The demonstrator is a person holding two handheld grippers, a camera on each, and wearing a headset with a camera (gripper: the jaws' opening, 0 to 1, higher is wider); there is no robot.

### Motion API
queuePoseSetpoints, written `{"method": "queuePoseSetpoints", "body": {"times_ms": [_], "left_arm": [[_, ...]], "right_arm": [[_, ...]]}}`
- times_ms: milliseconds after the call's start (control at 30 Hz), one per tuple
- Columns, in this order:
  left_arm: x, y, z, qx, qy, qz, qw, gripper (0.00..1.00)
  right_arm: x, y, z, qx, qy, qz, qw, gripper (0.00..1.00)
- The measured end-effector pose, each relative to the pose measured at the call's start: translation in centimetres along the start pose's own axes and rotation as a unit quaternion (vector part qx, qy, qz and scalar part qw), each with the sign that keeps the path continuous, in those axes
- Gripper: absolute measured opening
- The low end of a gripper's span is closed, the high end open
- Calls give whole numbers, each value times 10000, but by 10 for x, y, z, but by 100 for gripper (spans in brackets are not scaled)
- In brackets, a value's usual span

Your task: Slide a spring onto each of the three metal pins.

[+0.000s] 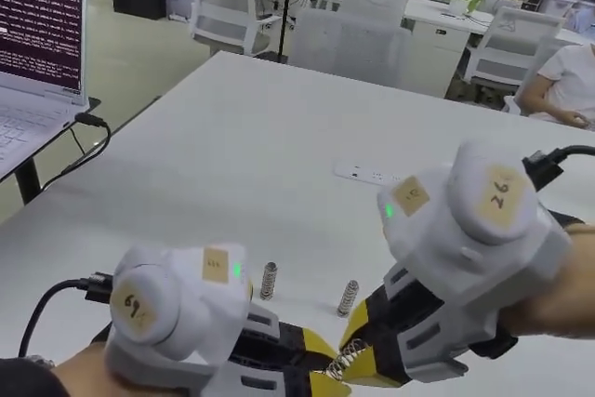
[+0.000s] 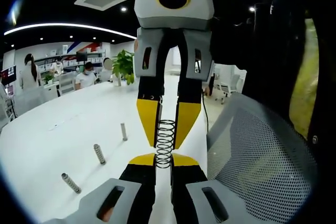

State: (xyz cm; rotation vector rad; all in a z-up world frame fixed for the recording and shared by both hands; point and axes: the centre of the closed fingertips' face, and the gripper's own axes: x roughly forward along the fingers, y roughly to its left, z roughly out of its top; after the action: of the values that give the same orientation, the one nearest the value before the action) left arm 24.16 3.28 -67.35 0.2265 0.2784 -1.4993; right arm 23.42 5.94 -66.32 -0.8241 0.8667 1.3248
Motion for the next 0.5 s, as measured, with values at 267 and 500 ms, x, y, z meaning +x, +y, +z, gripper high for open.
{"method": "queuePoseSetpoints", "body": {"times_ms": [267,500], "left_arm": [[-3,6,2,-56,-91,115,9999,2],[-8,11,6,-142,-253,195,9994,2]], "right_arm": [[1,-7,3,-61,85,54,9999,9],[-1,-12,4,-49,58,59,10000,10]]}}
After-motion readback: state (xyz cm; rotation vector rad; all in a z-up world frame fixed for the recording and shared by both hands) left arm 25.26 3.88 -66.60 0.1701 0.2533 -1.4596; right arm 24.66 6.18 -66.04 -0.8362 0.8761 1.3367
